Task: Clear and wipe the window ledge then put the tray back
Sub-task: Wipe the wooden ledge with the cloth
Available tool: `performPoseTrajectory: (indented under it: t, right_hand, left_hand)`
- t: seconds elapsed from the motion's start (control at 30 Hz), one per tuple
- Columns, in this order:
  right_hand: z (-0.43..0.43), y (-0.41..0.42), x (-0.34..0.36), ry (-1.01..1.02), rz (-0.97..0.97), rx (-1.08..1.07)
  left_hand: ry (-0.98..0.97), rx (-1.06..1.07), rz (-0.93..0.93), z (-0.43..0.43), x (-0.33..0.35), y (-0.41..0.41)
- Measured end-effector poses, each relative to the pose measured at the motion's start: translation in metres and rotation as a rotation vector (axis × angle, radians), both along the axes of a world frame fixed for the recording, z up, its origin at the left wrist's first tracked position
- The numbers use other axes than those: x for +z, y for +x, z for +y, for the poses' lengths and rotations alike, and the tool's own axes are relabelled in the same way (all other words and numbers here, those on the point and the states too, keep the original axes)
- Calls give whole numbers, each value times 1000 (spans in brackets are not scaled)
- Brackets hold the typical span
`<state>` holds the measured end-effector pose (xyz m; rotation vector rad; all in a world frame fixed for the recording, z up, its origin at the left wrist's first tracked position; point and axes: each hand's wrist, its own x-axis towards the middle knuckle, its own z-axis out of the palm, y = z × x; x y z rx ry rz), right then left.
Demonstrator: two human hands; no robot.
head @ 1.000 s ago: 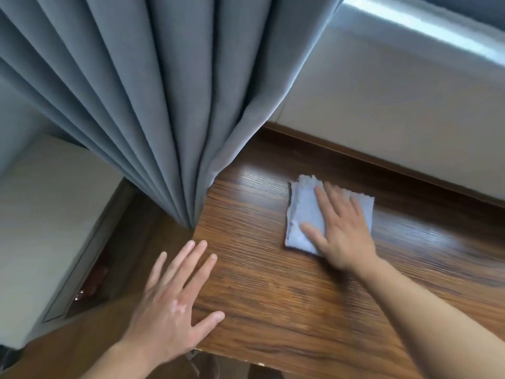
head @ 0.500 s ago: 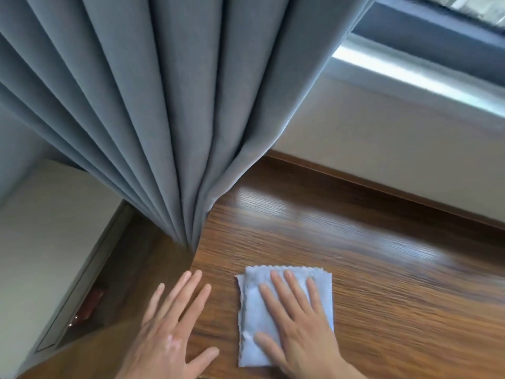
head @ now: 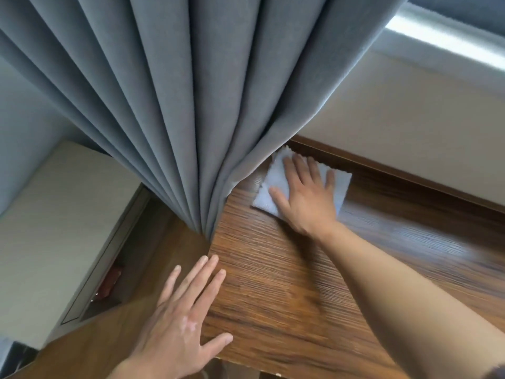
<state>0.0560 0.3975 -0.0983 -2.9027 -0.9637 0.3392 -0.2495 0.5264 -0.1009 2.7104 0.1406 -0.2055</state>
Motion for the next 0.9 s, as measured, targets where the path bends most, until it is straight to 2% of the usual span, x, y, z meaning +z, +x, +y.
performPoseTrajectory:
  t: [0.13, 0.23, 0.4, 0.5, 0.57, 0.7, 0.9]
  right_hand:
    - [52, -6, -2, 36, 2, 40]
    - [56, -25, -3, 29, -13, 133]
    - [-21, -90, -1, 0, 36, 507]
    - [-66, -78, -2, -83, 18, 669]
    - [-62, -53, -1, -106, -7, 585]
    - [1, -7, 2, -80, -38, 278]
    - [61, -13, -2, 18, 24, 180]
  left_hand:
    - [-9, 6, 23, 1, 1, -1]
    - [-4, -2, 30, -1, 2, -1]
    - [-11, 45, 14, 0, 2, -9]
    - [-11, 64, 15, 3, 0, -15]
    - [-1, 58, 26, 5, -2, -17]
    - [28, 62, 64, 6, -3, -17]
    - [70, 46, 91, 6, 0, -18]
